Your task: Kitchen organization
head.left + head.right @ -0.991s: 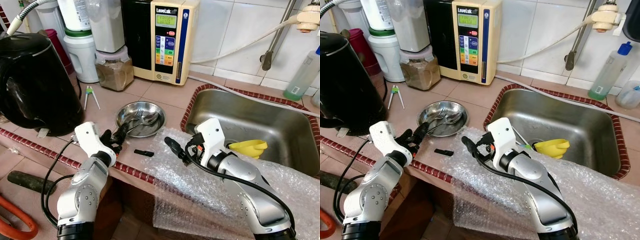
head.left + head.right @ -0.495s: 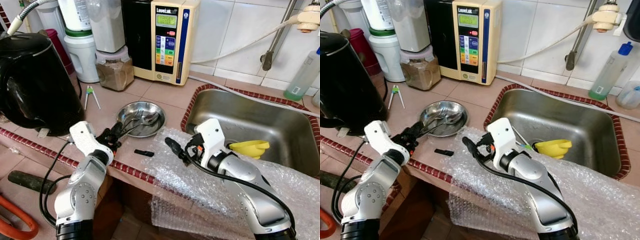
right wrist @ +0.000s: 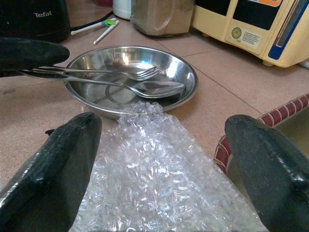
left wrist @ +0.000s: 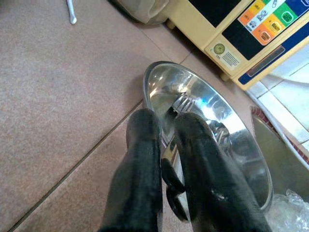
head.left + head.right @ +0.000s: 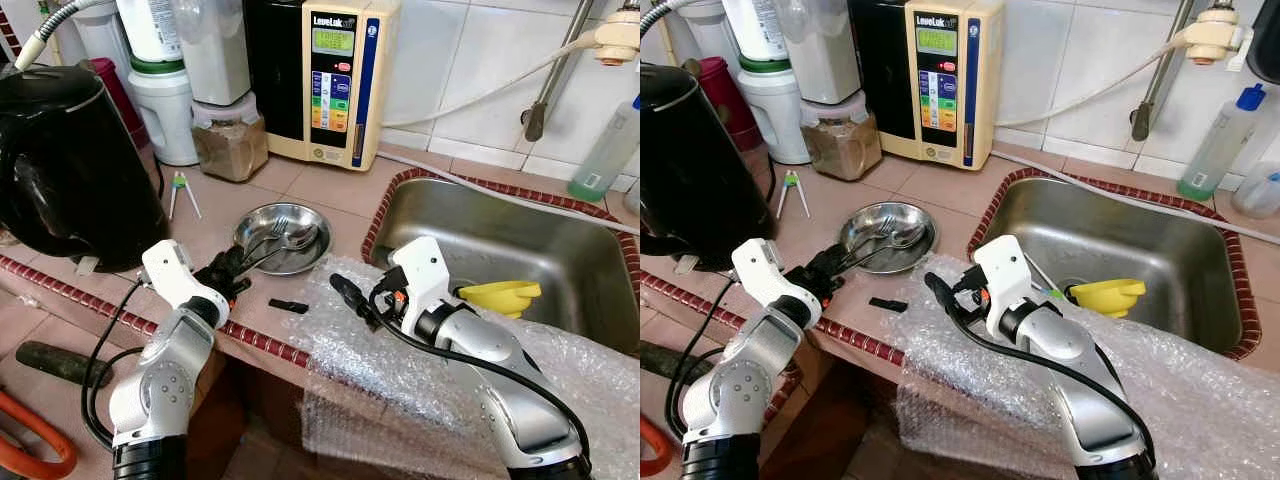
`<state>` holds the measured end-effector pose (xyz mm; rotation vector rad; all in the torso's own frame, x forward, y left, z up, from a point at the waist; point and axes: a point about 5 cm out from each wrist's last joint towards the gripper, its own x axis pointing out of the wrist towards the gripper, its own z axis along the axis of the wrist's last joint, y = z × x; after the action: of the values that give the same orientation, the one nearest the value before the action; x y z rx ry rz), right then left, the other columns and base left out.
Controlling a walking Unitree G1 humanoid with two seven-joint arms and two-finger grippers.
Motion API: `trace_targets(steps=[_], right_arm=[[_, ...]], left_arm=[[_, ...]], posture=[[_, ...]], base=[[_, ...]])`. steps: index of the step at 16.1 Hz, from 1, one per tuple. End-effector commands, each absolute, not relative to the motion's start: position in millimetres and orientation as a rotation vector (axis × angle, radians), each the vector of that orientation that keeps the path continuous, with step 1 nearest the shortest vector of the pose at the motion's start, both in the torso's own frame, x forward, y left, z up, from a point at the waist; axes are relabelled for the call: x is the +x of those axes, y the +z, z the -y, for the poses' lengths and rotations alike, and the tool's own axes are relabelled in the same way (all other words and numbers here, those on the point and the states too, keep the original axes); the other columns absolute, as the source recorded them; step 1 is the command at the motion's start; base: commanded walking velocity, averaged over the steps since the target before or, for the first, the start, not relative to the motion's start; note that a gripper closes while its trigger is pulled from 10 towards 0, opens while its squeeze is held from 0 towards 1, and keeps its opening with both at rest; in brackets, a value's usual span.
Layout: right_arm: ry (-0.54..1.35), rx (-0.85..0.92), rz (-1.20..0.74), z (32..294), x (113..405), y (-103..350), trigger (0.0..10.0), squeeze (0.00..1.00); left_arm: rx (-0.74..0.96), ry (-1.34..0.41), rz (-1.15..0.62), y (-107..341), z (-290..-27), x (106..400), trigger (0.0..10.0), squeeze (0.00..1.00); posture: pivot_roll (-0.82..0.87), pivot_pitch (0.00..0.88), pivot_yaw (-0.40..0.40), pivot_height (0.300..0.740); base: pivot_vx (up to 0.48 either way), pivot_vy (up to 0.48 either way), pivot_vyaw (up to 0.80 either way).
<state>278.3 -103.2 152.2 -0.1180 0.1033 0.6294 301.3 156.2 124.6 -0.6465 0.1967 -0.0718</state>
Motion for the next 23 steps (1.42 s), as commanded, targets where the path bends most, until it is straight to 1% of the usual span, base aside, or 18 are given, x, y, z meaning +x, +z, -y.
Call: trace_targets(steps=[1,4,9,12,14,15,16,18,21,23], right_arm=[[0.637,-0.125,-0.08,102,278,156,10.0,0.62],[0.636,-0.127,-0.079,102,278,156,10.0,0.6],[0.633,-0.127,-0.078,101,279,155,10.0,0.58],[0.633,-0.127,-0.076,101,279,156,10.0,0.58],[0.629,-0.127,-0.075,101,280,156,10.0,0.58],[0.628,-0.126,-0.075,101,280,156,10.0,0.58],[0.624,-0.126,-0.074,101,281,156,10.0,0.58],[0.619,-0.128,-0.073,102,281,156,10.0,0.58],[0.615,-0.13,-0.075,103,281,155,10.0,0.58],[0.586,-0.106,-0.06,106,283,157,10.0,0.58]], left_arm=[[-0.634,-0.066,-0.183,130,-158,304,0.0,0.0],[-0.603,-0.08,-0.147,137,-157,306,0.0,0.0],[-0.606,-0.076,-0.139,138,-157,306,0.0,0.0],[-0.608,-0.063,-0.093,143,-160,309,0.0,0.0],[-0.627,-0.055,-0.008,155,-163,314,0.0,0.0],[-0.637,-0.074,0.008,159,-162,315,0.0,0.0],[-0.662,-0.139,0.061,171,-156,320,0.0,0.0],[-0.653,-0.193,0.102,179,-150,323,0.0,0.0],[-0.666,-0.209,0.099,178,-147,325,0.0,0.0],[-0.711,-0.278,0.079,178,-134,325,0.0,0.0]], posture=[[-0.03,0.0,0.043,0.74],[-0.03,0.0,0.043,0.74],[-0.02,0.0,0.047,0.74],[-0.02,0.0,0.048,0.74],[-0.02,0.0,0.046,0.74],[-0.02,0.0,0.046,0.74],[-0.02,0.0,0.042,0.74],[-0.03,0.0,0.041,0.74],[-0.03,0.0,0.04,0.74],[-0.04,0.0,0.037,0.74]], base=[[0.0,0.0,0.0],[0.0,0.0,0.0],[0.0,0.0,0.0],[0.0,0.0,0.0],[0.0,0.0,0.0],[0.0,0.0,0.0],[0.0,0.0,0.0],[0.0,0.0,0.0],[0.0,0.0,0.0],[0.0,0.0,0.0]])
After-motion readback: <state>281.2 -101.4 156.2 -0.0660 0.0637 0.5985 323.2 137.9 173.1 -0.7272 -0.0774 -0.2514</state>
